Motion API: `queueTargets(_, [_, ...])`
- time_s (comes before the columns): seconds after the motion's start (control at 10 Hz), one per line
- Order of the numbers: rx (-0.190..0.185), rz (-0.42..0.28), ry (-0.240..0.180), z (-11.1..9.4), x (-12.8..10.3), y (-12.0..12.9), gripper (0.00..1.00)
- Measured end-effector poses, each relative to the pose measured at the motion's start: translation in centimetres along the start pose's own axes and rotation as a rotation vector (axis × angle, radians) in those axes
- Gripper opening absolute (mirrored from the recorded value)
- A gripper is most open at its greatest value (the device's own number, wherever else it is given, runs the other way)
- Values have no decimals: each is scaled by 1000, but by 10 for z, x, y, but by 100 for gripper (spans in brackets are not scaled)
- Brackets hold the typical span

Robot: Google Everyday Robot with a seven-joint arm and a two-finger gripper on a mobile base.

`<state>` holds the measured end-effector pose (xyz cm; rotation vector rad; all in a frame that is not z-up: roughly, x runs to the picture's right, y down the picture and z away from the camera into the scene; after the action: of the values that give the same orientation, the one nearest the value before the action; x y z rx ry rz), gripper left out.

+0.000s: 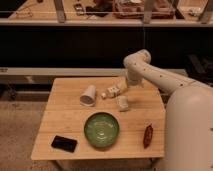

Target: Place the white sponge in the ceramic bowl

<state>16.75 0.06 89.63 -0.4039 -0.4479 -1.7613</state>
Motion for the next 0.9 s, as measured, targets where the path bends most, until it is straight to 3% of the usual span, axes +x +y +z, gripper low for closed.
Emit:
queueTargets(0.5, [93,58,-90,28,-23,-31,80])
queueTargets(0.9, [118,40,-115,48,-30,-45,80])
